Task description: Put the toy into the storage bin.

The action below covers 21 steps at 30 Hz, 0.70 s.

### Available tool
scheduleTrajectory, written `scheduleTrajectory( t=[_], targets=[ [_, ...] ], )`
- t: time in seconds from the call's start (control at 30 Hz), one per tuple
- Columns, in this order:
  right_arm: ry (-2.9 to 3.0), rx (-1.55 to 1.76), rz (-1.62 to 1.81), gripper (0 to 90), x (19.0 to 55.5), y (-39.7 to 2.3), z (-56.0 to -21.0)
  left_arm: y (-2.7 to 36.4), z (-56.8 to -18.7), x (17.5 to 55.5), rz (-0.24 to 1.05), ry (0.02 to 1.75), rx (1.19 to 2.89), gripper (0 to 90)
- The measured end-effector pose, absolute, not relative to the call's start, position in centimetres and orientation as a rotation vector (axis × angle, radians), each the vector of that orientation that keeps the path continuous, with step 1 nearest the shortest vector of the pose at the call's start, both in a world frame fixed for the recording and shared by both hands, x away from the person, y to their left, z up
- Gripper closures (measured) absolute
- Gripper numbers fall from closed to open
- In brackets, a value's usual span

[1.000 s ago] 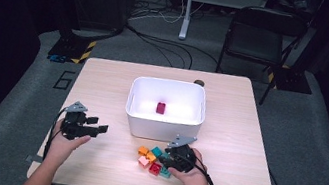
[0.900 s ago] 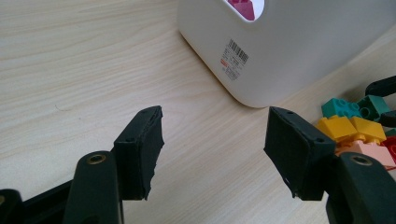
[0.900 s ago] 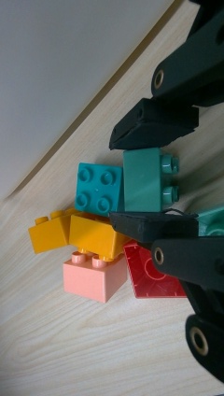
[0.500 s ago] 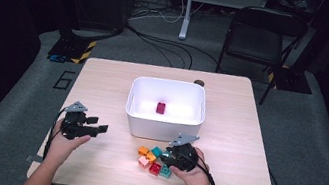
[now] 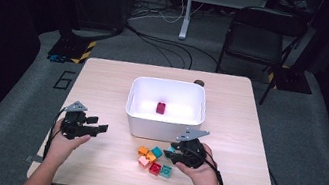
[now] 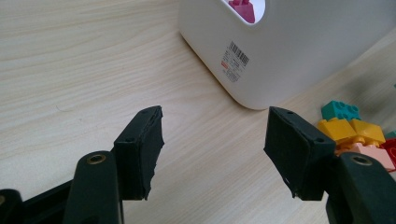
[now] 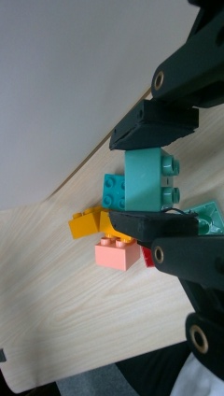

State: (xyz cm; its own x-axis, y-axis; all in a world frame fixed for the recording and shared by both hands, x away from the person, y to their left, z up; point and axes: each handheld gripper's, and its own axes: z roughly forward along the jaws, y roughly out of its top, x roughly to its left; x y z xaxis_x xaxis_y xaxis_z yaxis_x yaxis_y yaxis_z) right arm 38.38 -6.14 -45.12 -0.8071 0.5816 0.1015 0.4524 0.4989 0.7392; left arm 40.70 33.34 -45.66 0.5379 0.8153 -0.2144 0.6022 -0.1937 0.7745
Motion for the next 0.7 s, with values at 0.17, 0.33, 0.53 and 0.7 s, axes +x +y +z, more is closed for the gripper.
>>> scheduleTrajectory(
  t=[0.17, 0.33, 0.53, 0.7],
  targets=[
    [2.587, 0.887, 1.197, 58.6, 38.3, -6.4, -44.2, 33.4, -45.7, 40.7, 0.304, 1.158, 1.905, 36.2],
    [2.596, 0.877, 1.228, 58.6, 38.4, -7.0, -42.3, 33.4, -45.7, 40.8, 0.303, 1.158, 1.909, 36.2],
    [2.601, 0.881, 1.255, 58.6, 38.5, -7.4, -40.7, 33.4, -45.7, 40.8, 0.303, 1.158, 1.906, 36.2],
    [2.590, 0.873, 1.268, 58.6, 38.7, -7.7, -39.4, 33.4, -45.7, 40.8, 0.303, 1.158, 1.905, 36.3]
  ],
)
